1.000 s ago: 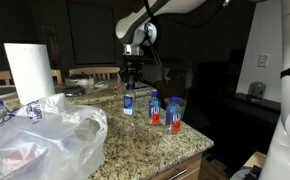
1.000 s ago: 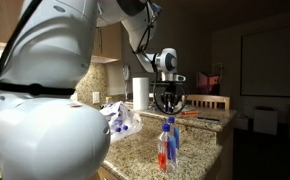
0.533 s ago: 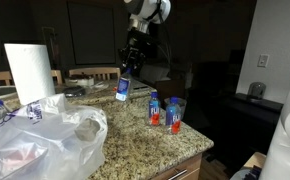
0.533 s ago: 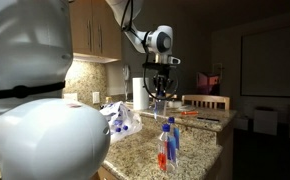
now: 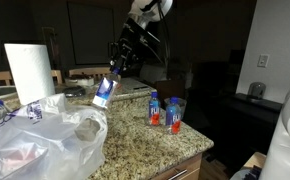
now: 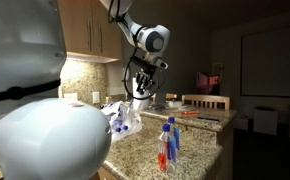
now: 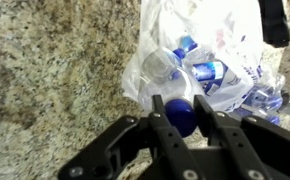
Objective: Pick up the bottles from the counter and put them in the plastic
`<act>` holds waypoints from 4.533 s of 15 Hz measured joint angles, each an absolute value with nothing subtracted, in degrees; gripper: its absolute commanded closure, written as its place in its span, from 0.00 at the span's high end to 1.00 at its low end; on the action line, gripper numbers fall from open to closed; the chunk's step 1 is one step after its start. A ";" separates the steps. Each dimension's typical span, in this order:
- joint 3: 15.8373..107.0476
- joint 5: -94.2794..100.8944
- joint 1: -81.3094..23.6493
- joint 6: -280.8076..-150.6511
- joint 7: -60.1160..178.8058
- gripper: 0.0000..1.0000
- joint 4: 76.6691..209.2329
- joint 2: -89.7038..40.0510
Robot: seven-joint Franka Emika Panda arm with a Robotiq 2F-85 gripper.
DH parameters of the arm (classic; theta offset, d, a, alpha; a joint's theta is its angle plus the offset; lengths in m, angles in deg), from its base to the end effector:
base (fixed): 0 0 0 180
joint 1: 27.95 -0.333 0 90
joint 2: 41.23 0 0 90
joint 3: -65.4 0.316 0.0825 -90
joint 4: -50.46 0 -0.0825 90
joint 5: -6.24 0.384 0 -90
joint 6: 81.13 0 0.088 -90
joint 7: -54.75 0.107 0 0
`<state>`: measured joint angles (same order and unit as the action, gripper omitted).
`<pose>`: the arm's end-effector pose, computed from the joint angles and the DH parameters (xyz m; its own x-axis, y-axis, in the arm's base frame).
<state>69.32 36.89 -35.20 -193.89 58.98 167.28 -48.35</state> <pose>0.5121 0.1360 0.5109 0.9971 -0.0691 -0.0310 -0.0755 -0.8786 -0.4716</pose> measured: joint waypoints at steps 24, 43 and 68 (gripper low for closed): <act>75.38 63.23 -38.54 -180.95 35.36 0.86 138.31 -2.78; 68.18 41.74 -33.98 -204.08 44.80 1.00 171.98 -44.89; 69.85 1.92 -25.06 -210.91 91.79 0.42 182.41 -45.52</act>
<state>69.85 1.92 -25.06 -210.91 91.79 182.41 -45.52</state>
